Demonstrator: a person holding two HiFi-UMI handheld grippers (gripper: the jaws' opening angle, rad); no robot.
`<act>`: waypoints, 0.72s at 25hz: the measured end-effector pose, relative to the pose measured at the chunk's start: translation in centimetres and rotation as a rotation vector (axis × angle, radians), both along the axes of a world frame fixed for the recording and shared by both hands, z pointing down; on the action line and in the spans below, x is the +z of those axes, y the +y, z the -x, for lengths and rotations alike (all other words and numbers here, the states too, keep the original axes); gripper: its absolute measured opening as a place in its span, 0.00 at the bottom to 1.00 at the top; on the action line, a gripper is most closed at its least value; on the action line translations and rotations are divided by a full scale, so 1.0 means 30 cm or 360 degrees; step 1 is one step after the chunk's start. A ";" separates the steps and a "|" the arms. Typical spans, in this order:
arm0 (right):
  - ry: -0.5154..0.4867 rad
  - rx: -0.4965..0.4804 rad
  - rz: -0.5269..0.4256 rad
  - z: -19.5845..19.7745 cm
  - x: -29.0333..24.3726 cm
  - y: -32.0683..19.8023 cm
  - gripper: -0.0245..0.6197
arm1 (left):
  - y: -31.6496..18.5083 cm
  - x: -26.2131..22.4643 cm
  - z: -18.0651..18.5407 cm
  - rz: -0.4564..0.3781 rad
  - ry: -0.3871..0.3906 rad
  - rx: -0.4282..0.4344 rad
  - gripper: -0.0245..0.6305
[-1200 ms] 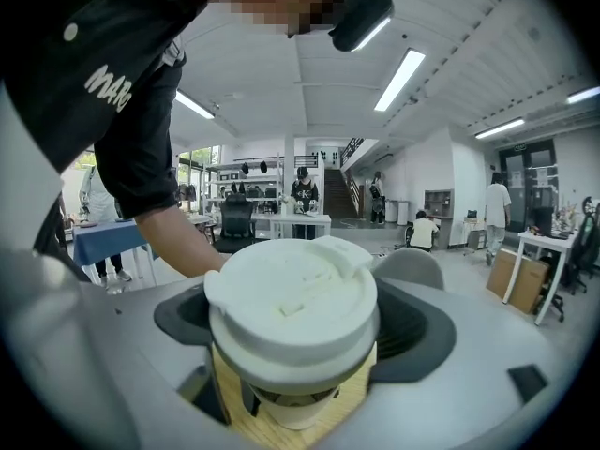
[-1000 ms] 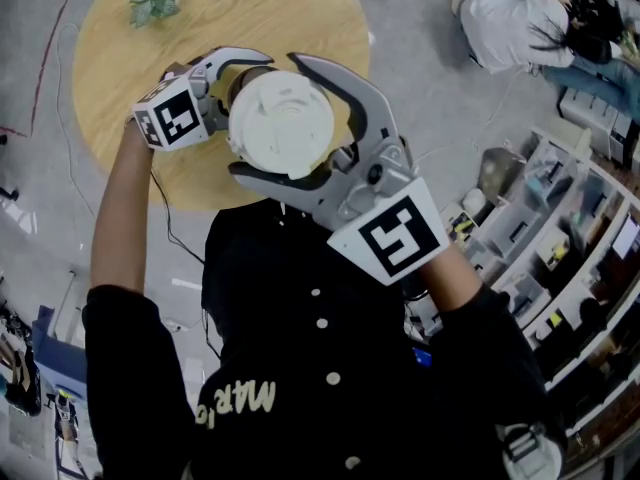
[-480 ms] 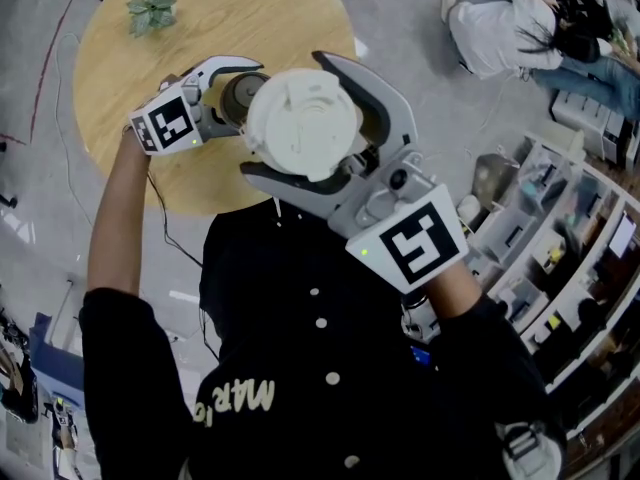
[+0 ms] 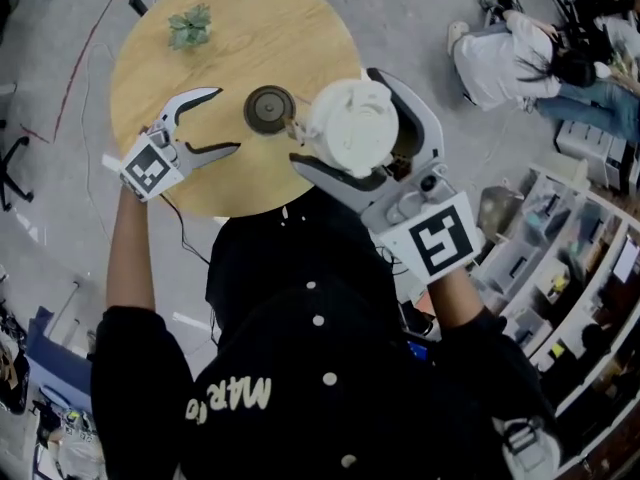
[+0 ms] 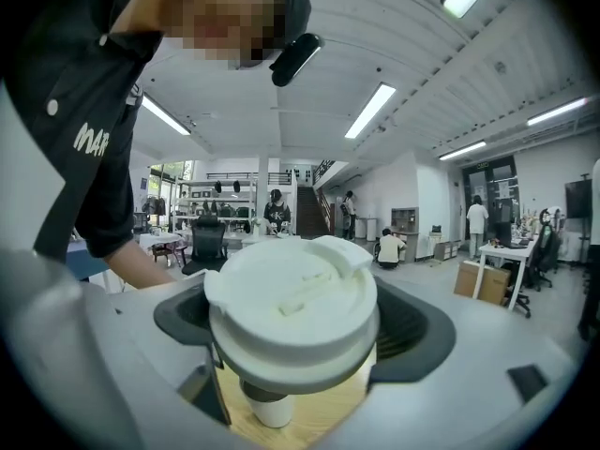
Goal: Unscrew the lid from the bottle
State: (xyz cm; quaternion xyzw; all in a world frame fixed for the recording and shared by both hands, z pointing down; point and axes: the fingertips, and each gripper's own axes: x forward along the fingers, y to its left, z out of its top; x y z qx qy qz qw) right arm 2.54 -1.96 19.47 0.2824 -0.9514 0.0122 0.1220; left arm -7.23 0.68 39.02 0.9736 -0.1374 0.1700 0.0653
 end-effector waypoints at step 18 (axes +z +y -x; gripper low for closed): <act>-0.0182 0.0386 -0.0125 -0.203 -0.317 0.050 0.78 | 0.146 -0.980 0.206 -0.0541 0.0309 -0.1377 0.04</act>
